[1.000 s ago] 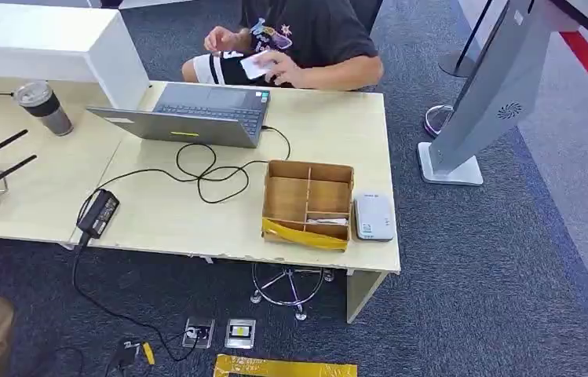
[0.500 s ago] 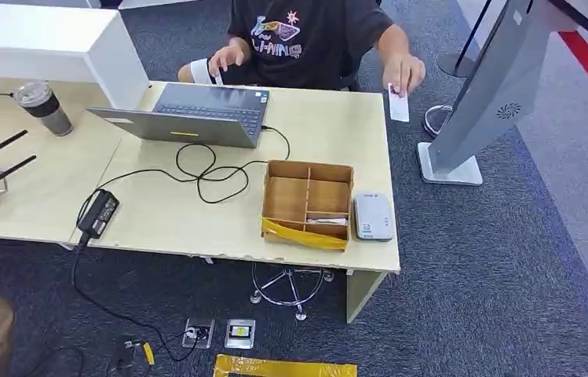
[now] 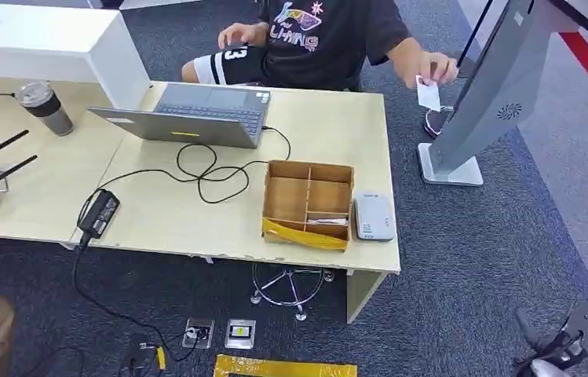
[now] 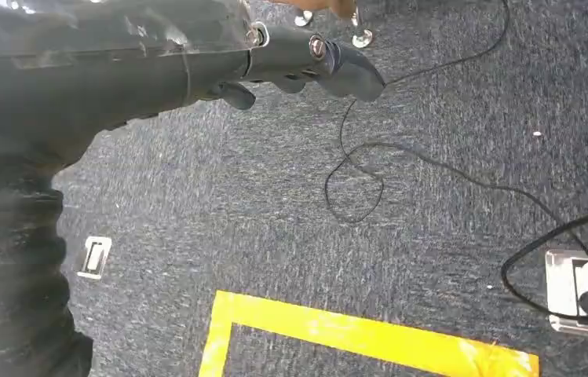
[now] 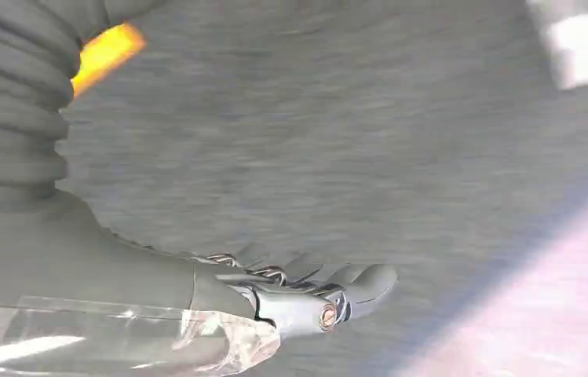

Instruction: Pass the card to the sensor for recognition and then transmit it.

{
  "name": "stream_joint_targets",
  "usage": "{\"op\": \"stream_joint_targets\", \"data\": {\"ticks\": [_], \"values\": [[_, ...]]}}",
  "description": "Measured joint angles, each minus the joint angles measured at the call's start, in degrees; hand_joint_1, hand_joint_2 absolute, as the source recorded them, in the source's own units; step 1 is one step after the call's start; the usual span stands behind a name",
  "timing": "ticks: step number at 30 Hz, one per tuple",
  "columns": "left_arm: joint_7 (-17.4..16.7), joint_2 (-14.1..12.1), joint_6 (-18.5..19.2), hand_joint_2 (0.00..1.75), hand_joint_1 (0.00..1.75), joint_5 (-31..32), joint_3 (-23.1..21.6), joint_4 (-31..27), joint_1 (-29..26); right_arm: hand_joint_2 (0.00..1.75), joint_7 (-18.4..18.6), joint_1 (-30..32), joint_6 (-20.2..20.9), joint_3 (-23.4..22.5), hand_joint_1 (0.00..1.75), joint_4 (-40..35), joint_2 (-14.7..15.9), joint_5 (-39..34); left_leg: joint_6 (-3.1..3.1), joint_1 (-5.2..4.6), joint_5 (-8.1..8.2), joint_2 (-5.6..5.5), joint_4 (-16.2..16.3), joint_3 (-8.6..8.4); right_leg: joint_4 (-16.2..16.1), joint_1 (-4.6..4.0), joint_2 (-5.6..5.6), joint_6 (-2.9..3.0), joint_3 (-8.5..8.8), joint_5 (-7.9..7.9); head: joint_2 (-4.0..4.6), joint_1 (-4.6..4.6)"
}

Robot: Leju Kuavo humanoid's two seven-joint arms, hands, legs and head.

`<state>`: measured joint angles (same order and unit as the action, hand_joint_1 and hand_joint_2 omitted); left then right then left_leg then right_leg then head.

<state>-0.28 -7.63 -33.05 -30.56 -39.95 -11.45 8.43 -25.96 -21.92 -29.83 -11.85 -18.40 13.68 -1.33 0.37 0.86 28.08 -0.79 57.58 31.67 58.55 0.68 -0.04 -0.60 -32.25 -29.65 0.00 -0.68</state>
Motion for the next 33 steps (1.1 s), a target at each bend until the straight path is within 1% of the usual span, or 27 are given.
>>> {"op": "stream_joint_targets", "data": {"ticks": [1, 4, 6, 11, 13, 16, 18, 21, 23, 25, 27, 28, 30, 33], "values": [[0.0, 0.1, -0.1, 1.75, 0.00, 0.0, -0.1, 0.0, 0.0, 1.75, -0.8, -0.8, -0.4, 0.0, 0.00, -1.1, 0.0, 0.3, 0.01, 0.00, -0.01, 0.00, 0.0, -0.01, 0.0, 0.00, -0.01, 0.01, 0.00, 0.01, 0.02, 0.02], [0.0, 0.2, -0.5, 1.75, 0.00, 0.0, -0.3, 0.0, 0.1, 1.75, 0.9, -3.3, -1.7, 0.1, 0.00, -4.2, 0.1, 1.2, 0.01, 0.01, -0.01, 0.01, 0.0, -0.07, 0.0, -0.02, -0.01, 0.01, 0.02, 0.01, 0.02, 0.00], [0.0, 0.2, -0.5, 1.75, 0.00, -0.1, -0.3, 0.0, 0.1, 1.75, 0.9, -4.0, -1.9, 0.2, 0.00, -5.6, 0.1, 1.2, 0.01, 0.02, -0.01, -0.08, 0.0, -0.06, 0.0, -0.02, 0.07, 0.01, 0.04, 0.00, 0.02, 0.00], [0.0, 0.3, -0.8, 1.75, 0.00, -0.5, -0.3, 0.2, 0.0, 1.75, -1.5, -4.4, -3.7, 1.0, 0.00, -9.1, 0.1, 4.0, 0.01, 0.01, -0.01, -0.07, 0.0, 0.00, 0.0, -0.01, 0.07, 0.01, 0.04, 0.00, 0.00, 0.00], [0.1, 0.4, -1.0, 1.75, 0.00, -0.6, -0.3, 0.2, 0.0, 1.75, 0.0, -4.8, -4.6, 1.9, 0.00, -11.1, 0.1, 5.9, 0.01, 0.01, -0.01, -0.05, 0.0, -0.03, 0.0, -0.01, 0.03, 0.01, 0.05, 0.00, 0.02, 0.00], [0.1, 0.5, -1.0, 1.75, 0.00, -0.6, -0.4, 0.3, -0.1, 1.75, 3.2, -5.0, -5.1, 3.3, 0.00, -16.5, 0.4, 6.8, 0.00, 0.01, -0.03, -0.12, 0.0, -0.01, 0.0, -0.01, 0.12, 0.01, 0.07, 0.01, 0.00, 0.00], [0.1, 0.5, -1.0, 1.75, 0.00, -0.5, -0.4, 0.4, -0.1, 1.75, 4.7, -5.2, -5.9, 4.3, 0.00, -20.8, 0.4, 9.3, 0.00, 0.01, -0.04, -0.11, 0.0, -0.01, 0.0, -0.01, 0.11, 0.01, 0.09, 0.01, 0.00, 0.00], [0.1, 0.5, -1.0, 1.75, 0.00, -0.1, -0.5, 0.4, -0.1, 1.75, 8.2, -6.0, -7.5, 6.4, 0.00, -28.5, 0.4, 17.1, 0.01, 0.00, -0.06, -0.11, 0.0, -0.02, 0.1, 0.00, 0.08, 0.02, 0.07, 0.02, 0.00, 0.00], [0.1, 0.6, -1.0, 1.75, 0.00, 0.1, -0.8, 0.4, 0.0, 1.75, 10.7, -7.3, -7.5, 8.3, 0.00, -34.7, 0.4, 23.1, 0.01, 0.01, -0.06, -0.09, 0.0, -0.06, 0.1, -0.01, 0.05, 0.03, 0.08, 0.03, 0.00, 0.00], [0.1, 0.6, -0.9, 1.75, 0.00, 0.2, -1.1, 0.4, 0.0, 1.75, 11.8, -8.8, -6.6, 9.8, 0.00, -39.8, 0.3, 29.8, 0.01, 0.01, -0.08, -0.11, 0.0, -0.04, 0.1, -0.01, 0.10, 0.03, 0.10, 0.03, 0.00, -0.02], [0.0, 0.7, -0.8, 1.75, 0.00, 0.4, -1.4, 0.4, 0.1, 1.75, 13.4, -10.3, -3.9, 11.4, 0.00, -44.2, 0.2, 35.7, 0.00, 0.01, -0.10, -0.11, 0.0, -0.04, 0.1, -0.01, 0.11, 0.03, 0.09, 0.02, 0.02, 0.02], [-0.3, 0.7, -0.7, 1.75, 0.00, 0.5, -1.5, 0.4, 0.2, 1.75, 14.8, -11.0, -1.5, 13.0, 0.00, -47.8, -0.4, 39.0, 0.05, 0.01, -0.13, -0.11, 0.0, -0.05, 0.1, -0.02, 0.10, 0.03, 0.08, 0.03, 0.02, -0.02], [-0.5, 0.7, -0.6, 1.75, 0.00, 0.8, -1.8, 0.4, 0.6, 1.75, 16.1, -12.2, 0.9, 15.3, 0.00, -53.3, -1.3, 42.1, 0.05, 0.03, -0.14, -0.13, 0.0, -0.07, 0.2, -0.03, 0.11, 0.04, 0.08, 0.02, 0.00, 0.02], [-1.0, 0.8, -0.3, 1.75, 0.00, 1.2, -1.9, 0.4, 0.9, 1.75, 16.1, -13.2, 4.6, 18.1, 0.00, -58.5, -2.4, 47.3, 0.08, 0.03, -0.19, -0.26, 0.0, -0.03, 0.2, -0.04, 0.25, 0.04, 0.11, 0.02, 0.02, 0.00]]}}
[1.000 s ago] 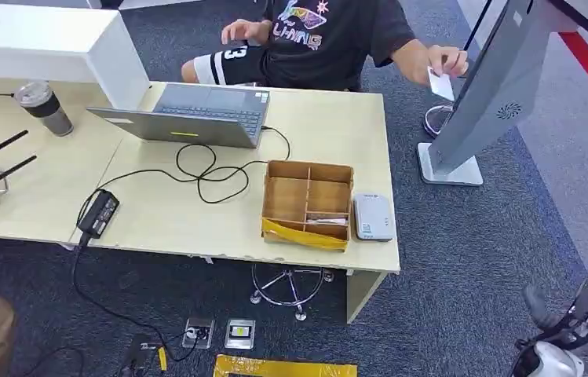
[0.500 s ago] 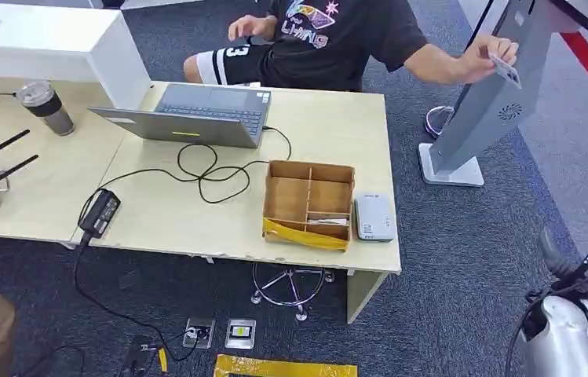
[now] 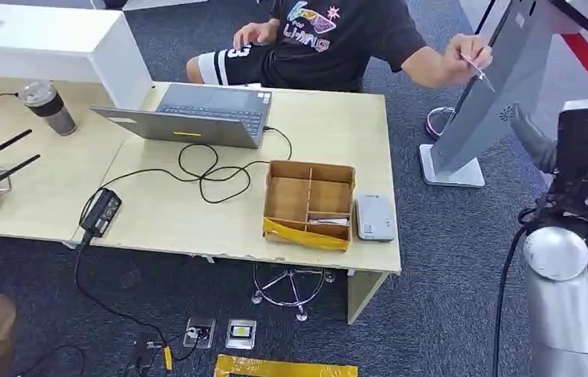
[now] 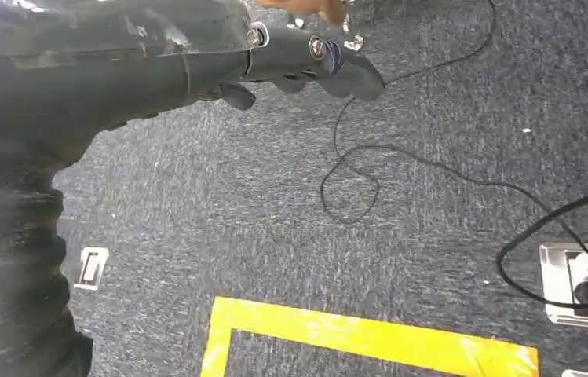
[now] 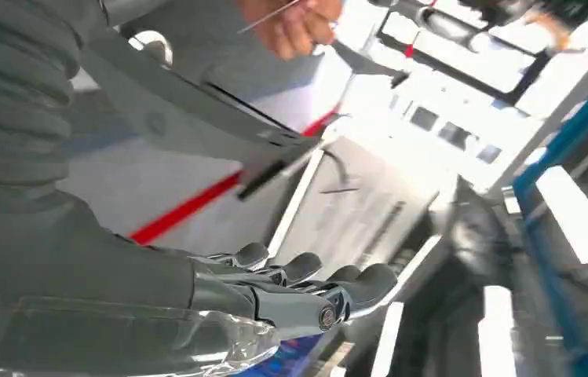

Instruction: Pass the card to the sensor for recognition and then transmit it.

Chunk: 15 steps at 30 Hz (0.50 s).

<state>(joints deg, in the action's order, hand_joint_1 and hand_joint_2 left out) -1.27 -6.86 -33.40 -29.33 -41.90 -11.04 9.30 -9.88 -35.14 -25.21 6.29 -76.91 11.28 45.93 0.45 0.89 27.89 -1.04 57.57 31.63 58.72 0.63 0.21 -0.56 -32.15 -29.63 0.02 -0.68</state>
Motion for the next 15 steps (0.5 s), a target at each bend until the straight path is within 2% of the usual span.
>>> {"op": "stream_joint_targets", "data": {"ticks": [3, 6, 15], "values": [[-0.8, 0.0, 0.4, 1.75, 0.00, 0.6, -0.7, 0.0, 0.6, 1.75, 0.2, -0.8, 4.0, 4.2, 0.00, -5.6, -1.7, 7.4, 0.00, 0.00, 0.00, 0.02, 0.0, -0.01, 0.0, 0.00, -0.05, 0.00, -0.01, 0.00, -0.02, 0.02], [-1.5, 0.2, 0.7, 1.75, 0.00, 0.8, -1.2, 0.0, 1.2, 1.75, 0.6, -2.4, 8.0, 7.7, 0.00, -8.1, -3.6, 12.1, -0.02, 0.00, -0.03, 0.01, 0.0, -0.02, 0.0, 0.00, -0.01, 0.00, 0.00, 0.00, -0.02, 0.00], [-1.9, 0.2, 1.1, 1.75, 0.00, 1.4, -2.1, 0.0, 1.6, 1.75, 0.6, -5.7, 13.2, 13.4, 0.00, -9.5, -6.5, 14.0, -0.02, -0.01, -0.03, 0.02, 0.0, -0.02, 0.0, 0.02, -0.06, 0.01, -0.02, 0.01, 0.00, -0.02]]}}
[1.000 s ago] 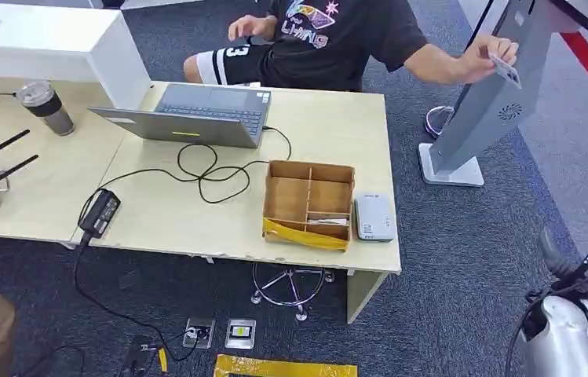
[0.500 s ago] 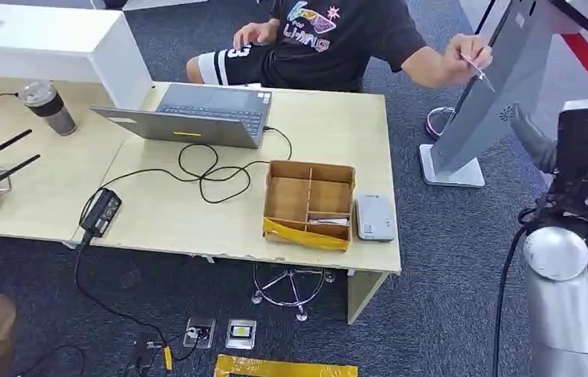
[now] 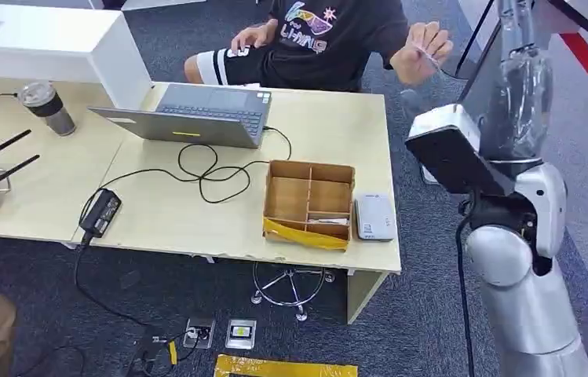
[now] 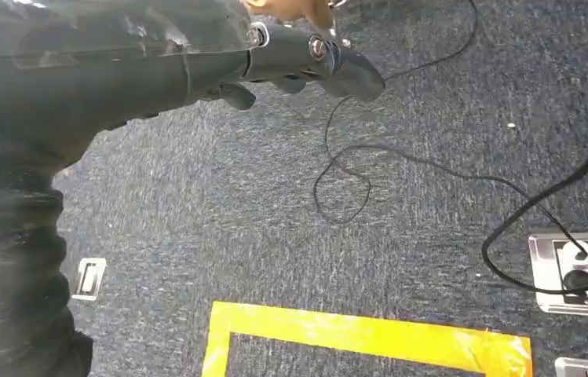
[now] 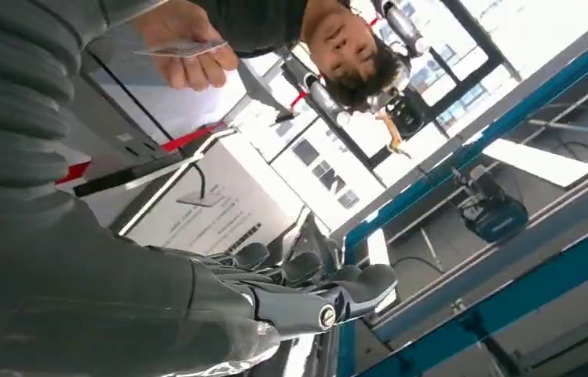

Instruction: Pass the card to the sensor for recognition and then transmit it.

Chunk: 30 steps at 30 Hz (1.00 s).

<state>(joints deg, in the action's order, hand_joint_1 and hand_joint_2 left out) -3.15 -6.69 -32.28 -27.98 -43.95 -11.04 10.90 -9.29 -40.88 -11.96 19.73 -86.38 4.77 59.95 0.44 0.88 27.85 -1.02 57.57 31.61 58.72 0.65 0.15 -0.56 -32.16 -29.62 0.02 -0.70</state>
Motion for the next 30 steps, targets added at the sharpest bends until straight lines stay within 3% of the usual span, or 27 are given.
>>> {"op": "stream_joint_targets", "data": {"ticks": [5, 11, 22, 30], "values": [[-0.9, 0.0, 0.9, 1.75, 0.00, 0.9, -0.7, 0.0, 0.8, 1.75, 1.0, -3.2, 5.3, 3.5, 0.00, 3.8, -1.9, 0.1, 0.01, 0.02, -0.01, 0.00, 0.0, 0.04, 0.0, -0.03, 0.03, 0.00, -0.03, 0.00, -0.02, 0.00], [-1.2, 0.0, 1.2, 1.75, 0.00, 1.4, -1.5, 0.0, 1.8, 1.75, -0.3, -9.1, 2.5, 6.4, 0.00, 17.8, -4.7, 1.3, 0.03, 0.01, -0.07, -0.07, 0.0, 0.04, 0.1, -0.02, 0.11, 0.03, -0.04, 0.02, -0.02, 0.02], [-1.8, 0.1, 1.6, 1.75, 0.00, 3.1, -3.0, 0.0, 2.9, 1.75, 0.8, -16.9, -0.7, 10.3, 0.00, 42.0, -8.5, 4.7, 0.03, 0.01, -0.07, -0.06, 0.0, 0.08, 0.1, -0.01, 0.06, 0.03, -0.12, 0.02, 0.00, 0.02], [-1.8, 0.2, 1.6, 1.75, 0.00, 3.1, -3.4, 0.0, 2.9, 1.75, 0.7, -17.7, -2.0, 10.5, 0.00, 50.5, -9.7, 4.3, 0.03, 0.01, -0.06, -0.05, 0.0, 0.08, 0.1, -0.01, 0.03, 0.03, -0.15, 0.02, 0.00, 0.00]]}}
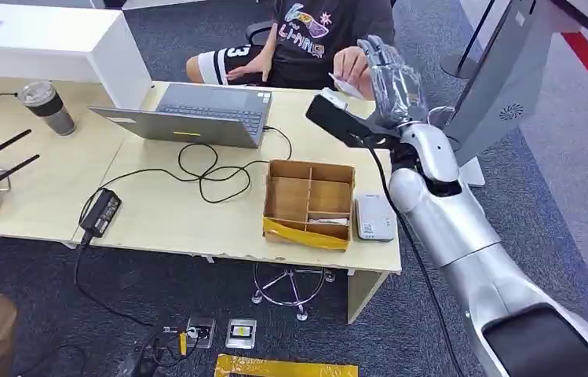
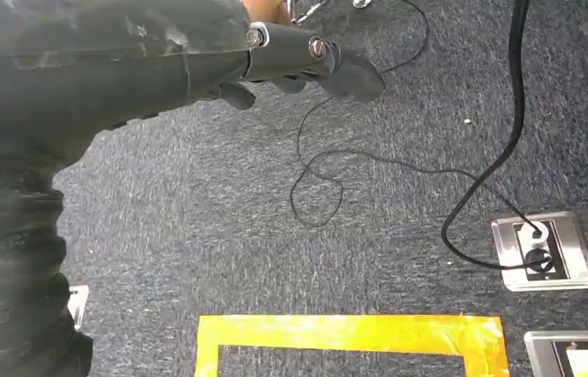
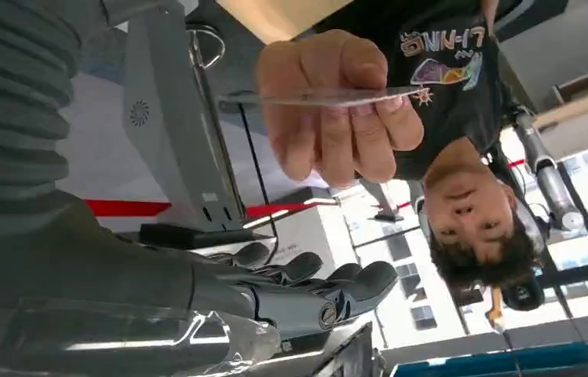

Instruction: Pass the card to the sensor for recognition and then transmit it.

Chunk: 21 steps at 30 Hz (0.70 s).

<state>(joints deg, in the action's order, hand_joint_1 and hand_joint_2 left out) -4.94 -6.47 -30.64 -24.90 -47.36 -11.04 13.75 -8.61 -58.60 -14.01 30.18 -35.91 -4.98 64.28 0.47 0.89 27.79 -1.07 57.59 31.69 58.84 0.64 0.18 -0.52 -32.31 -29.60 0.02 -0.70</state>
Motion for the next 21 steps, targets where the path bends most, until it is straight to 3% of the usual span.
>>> {"op": "stream_joint_targets", "data": {"ticks": [18, 21], "values": [[0.0, 0.0, 0.2, 1.75, 0.00, 0.3, -0.1, 0.0, 0.1, 1.75, 0.3, -0.1, -1.4, 0.6, 0.00, 5.5, -0.5, -1.1, 0.00, 0.00, 0.00, 0.03, 0.0, -0.02, 0.0, 0.00, -0.05, 0.00, -0.03, 0.00, -0.02, 0.02], [-0.2, 0.0, 0.2, 1.75, 0.00, 0.3, -0.1, 0.0, 0.1, 1.75, 0.1, -0.1, -2.4, 0.6, 0.24, 5.9, -0.4, -1.8, 0.00, 0.00, 0.00, 0.05, 0.0, -0.02, 0.0, 0.00, -0.08, 0.00, -0.04, 0.00, 0.00, 0.00]]}}
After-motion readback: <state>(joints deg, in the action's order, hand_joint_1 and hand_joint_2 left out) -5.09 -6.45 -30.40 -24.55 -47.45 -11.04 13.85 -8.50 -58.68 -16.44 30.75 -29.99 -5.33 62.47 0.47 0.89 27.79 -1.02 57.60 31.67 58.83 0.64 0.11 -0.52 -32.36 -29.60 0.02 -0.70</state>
